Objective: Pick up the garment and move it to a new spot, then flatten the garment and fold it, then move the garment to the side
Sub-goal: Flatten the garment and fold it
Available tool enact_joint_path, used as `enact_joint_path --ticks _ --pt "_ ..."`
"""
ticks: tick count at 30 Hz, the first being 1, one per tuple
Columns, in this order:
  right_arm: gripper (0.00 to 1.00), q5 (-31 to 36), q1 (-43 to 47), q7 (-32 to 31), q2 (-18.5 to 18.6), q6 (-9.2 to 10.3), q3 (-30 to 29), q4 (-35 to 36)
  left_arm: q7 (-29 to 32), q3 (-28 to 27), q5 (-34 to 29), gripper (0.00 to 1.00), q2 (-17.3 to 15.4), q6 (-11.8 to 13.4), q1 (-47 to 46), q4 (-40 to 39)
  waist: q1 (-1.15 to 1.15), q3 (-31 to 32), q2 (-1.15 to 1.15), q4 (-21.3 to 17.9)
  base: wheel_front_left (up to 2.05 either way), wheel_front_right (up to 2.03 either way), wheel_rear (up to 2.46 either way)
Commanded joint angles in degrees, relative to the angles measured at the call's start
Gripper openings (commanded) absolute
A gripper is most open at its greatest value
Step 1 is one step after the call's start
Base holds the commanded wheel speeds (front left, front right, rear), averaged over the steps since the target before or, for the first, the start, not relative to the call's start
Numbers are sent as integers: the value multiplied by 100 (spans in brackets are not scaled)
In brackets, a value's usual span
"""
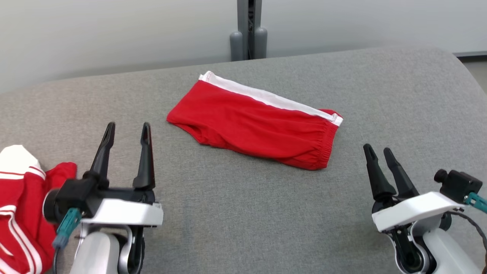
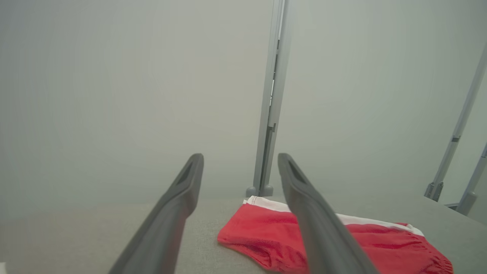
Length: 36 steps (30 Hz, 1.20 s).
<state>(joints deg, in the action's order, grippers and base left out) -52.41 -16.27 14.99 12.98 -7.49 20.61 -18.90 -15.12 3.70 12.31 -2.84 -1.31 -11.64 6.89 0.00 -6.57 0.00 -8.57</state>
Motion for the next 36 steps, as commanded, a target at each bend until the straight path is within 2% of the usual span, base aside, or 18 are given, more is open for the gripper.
enact_joint_path --ticks 1,9,15,20,29,36 --pt "100 13 114 27 -9 -1 -36 14 -5 29 133 100 -18 69 184 -160 0 120 0 97 0 0 0" --pt "100 21 287 27 -91 -1 -78 -46 -5 330 258 100 -18 369 651 -556 0 196 0 178 0 0 0" --pt "100 -74 285 27 -99 -1 -125 -138 -5 348 106 100 -17 324 546 -528 0 193 0 227 0 0 0" --pt "100 -460 79 27 -78 -1 -81 -257 -5 466 73 100 -17 308 485 -455 0 45 0 344 0 0 0" --pt "100 -1077 -688 -158 20 -1 175 -1149 -5 701 37 100 -15 283 355 -270 0 -338 0 699 0 0 0" --pt "100 -1698 -1330 -689 -32 -2 268 -1939 -5 796 18 100 -16 302 181 -230 0 -683 0 981 0 0 0"
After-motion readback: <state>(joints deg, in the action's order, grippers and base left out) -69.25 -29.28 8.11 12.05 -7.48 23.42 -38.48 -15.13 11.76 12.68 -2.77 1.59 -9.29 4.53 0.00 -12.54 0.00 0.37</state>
